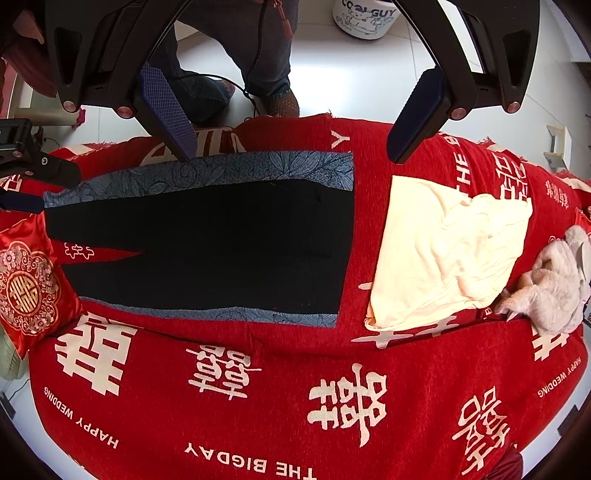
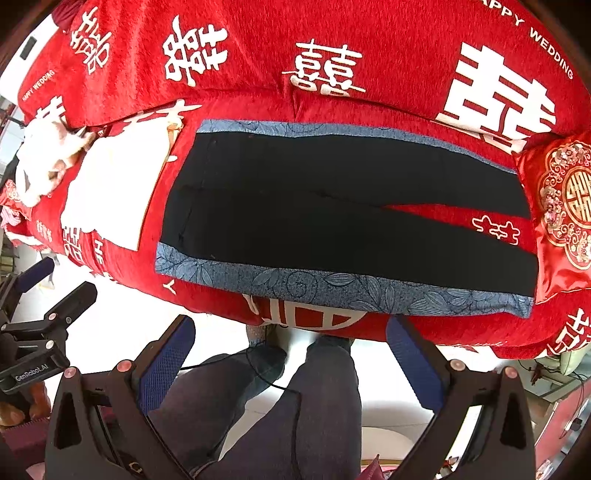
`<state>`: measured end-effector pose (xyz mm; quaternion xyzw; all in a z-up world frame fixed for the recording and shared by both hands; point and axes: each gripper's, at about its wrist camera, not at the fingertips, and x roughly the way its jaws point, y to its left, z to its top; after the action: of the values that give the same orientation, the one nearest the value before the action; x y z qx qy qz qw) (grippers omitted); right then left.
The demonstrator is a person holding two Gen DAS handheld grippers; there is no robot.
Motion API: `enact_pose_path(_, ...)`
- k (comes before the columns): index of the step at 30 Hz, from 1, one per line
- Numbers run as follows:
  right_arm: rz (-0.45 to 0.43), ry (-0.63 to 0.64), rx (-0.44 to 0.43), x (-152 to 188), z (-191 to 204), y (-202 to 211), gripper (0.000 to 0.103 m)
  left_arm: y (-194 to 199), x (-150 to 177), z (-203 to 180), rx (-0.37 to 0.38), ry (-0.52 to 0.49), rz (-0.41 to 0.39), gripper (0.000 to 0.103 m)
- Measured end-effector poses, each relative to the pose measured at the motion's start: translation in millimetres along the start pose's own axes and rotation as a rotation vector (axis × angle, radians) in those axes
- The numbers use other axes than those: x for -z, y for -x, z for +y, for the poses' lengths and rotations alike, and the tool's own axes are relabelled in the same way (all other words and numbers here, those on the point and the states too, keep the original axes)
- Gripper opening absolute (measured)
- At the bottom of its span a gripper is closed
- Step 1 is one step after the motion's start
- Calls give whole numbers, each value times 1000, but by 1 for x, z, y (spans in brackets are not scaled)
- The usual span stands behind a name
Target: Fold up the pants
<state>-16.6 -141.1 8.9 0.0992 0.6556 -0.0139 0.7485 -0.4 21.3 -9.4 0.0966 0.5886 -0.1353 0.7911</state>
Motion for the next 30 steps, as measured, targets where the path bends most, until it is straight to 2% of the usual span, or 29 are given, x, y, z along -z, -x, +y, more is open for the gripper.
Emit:
enact_pose_path(9,23,-5,-4,-1,-1,-9,103,-10,0,0,14,-1,32,103)
enact_pose_path(20,104,-73,-41,4,-19,-40,103,-48,6,2,47,19,153,103)
enact_pose_path(23,146,-119,-84,10,-29,-56,103,-63,11,10,74,54,189,103)
enact_pose_path(30,240,-287,-321,34,-45,-123,103,-125,20,48,52,243,296,103)
